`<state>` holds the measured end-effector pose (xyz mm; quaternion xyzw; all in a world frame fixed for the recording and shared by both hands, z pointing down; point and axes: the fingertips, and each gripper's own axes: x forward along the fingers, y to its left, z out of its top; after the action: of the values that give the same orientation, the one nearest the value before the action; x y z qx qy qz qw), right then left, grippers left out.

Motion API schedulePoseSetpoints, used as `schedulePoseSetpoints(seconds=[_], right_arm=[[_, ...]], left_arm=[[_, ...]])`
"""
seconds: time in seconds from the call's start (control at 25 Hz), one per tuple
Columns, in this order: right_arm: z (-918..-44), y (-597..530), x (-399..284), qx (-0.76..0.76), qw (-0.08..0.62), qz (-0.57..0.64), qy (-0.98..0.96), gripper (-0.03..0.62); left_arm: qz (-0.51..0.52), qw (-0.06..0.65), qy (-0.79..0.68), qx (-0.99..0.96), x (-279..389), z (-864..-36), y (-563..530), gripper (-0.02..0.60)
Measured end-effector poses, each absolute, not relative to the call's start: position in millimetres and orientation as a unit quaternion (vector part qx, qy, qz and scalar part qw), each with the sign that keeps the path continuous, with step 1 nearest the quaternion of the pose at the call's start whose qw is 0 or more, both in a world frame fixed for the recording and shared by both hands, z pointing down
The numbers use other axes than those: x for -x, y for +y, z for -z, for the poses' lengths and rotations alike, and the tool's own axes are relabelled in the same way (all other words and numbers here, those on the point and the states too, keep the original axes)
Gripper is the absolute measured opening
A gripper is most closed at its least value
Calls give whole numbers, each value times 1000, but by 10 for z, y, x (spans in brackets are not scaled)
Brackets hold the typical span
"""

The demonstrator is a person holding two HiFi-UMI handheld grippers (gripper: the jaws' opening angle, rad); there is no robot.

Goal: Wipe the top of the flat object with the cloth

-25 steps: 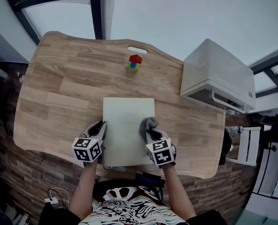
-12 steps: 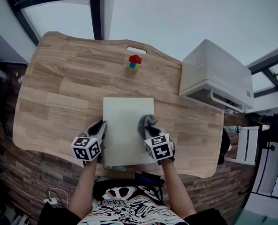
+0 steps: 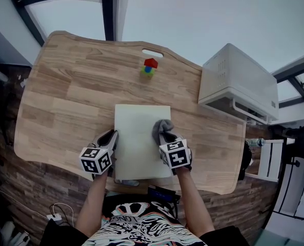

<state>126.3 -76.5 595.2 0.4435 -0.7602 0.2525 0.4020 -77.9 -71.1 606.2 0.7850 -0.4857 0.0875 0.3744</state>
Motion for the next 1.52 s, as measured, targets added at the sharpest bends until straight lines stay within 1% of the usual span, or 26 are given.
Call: schedulePoseSetpoints(seconds=[0.52, 0.76, 1.52], right_arm=[[-5949, -954, -1251, -448, 381, -265, -764, 11], [-5950, -1075, -1240, -454, 369, -278, -762, 11], [-5933, -1414, -1216, -453, 362, -278, -766, 10]], left_arm=[[-58, 376, -495, -781, 793, -6063, -705, 120], [-49, 365, -506, -780, 808, -6056, -700, 120], [-41, 367, -507, -779, 803, -6056, -692, 120]])
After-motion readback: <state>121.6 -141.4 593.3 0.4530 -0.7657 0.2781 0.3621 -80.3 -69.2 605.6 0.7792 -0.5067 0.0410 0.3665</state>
